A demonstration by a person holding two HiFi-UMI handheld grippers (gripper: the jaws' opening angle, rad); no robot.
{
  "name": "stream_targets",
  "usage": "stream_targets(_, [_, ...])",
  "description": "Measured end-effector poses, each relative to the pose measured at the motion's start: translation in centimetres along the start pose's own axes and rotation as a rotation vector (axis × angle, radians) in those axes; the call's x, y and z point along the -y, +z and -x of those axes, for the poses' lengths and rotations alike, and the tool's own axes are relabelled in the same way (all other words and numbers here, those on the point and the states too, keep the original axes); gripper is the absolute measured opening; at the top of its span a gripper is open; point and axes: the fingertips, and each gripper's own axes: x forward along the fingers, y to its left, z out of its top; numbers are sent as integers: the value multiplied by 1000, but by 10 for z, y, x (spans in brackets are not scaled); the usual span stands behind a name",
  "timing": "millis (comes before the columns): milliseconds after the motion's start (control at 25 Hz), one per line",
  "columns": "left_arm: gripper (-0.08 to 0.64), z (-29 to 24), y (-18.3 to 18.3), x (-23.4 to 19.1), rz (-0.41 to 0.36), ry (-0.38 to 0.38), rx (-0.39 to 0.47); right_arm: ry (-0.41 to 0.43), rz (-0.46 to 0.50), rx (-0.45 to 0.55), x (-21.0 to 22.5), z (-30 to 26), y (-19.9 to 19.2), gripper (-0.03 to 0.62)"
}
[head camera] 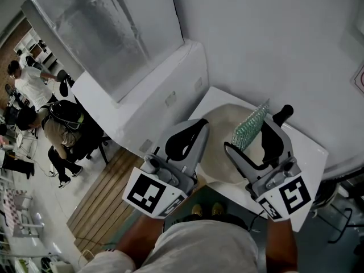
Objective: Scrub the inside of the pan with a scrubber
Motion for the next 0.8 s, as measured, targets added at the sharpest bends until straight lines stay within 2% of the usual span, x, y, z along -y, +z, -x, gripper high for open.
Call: stream_targets(800, [17,-1,-3,1,8,-4,-6,-2,-10,-16,0,0,-3,351])
